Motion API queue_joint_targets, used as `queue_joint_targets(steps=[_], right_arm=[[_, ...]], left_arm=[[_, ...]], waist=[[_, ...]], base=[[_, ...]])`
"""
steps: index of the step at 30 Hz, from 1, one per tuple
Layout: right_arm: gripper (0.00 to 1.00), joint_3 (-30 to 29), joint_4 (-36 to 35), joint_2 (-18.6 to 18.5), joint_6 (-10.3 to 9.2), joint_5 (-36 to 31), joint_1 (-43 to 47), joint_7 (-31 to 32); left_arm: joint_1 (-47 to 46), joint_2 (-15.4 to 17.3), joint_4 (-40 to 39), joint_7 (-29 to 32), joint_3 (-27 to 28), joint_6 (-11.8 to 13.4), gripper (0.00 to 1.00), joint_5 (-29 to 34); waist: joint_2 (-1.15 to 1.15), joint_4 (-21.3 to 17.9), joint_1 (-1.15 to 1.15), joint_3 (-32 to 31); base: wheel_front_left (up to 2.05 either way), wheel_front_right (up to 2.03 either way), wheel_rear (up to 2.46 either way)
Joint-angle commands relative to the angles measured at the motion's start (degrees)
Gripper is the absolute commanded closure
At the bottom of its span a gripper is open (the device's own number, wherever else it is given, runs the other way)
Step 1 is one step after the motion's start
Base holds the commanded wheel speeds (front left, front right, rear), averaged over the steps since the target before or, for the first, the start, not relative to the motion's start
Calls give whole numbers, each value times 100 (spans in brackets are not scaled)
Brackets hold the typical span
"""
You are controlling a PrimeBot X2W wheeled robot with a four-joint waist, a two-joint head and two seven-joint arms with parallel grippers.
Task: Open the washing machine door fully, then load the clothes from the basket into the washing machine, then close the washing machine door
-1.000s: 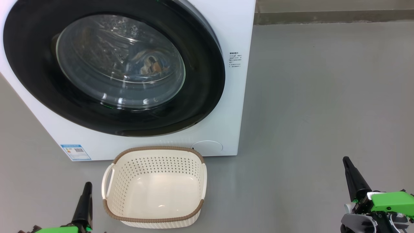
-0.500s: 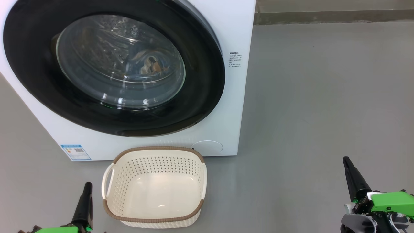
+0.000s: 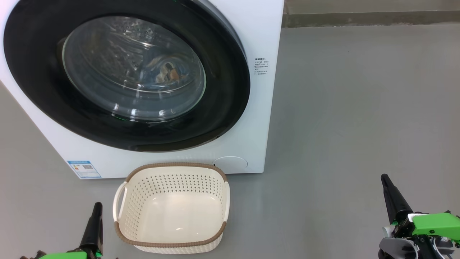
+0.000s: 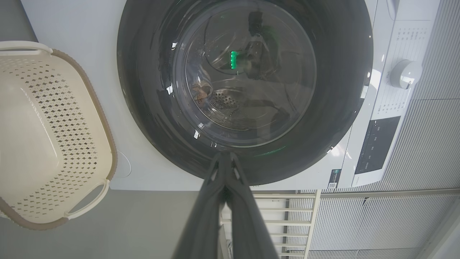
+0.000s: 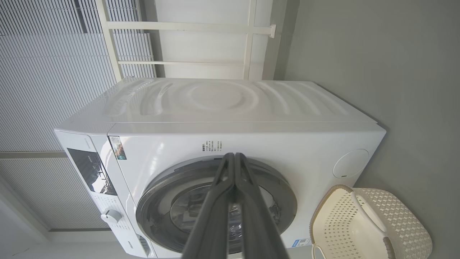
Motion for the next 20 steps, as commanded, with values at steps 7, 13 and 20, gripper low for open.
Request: queue_joint_targets(steps=[7, 13, 20], right_arm=[[100, 106, -169, -47, 18, 28, -248, 25], [100, 106, -169, -47, 18, 28, -248, 24], [100, 106, -169, -47, 18, 28, -248, 24]], left_arm=[[-240, 52, -179, 36, 187, -23, 100, -47], [-240, 52, -179, 36, 187, -23, 100, -47], [-240, 52, -179, 36, 187, -23, 100, -47]], waist=[[0, 0, 0, 0], [0, 0, 0, 0], [0, 0, 0, 0]], base=[[0, 0, 0], [0, 0, 0], [0, 0, 0]])
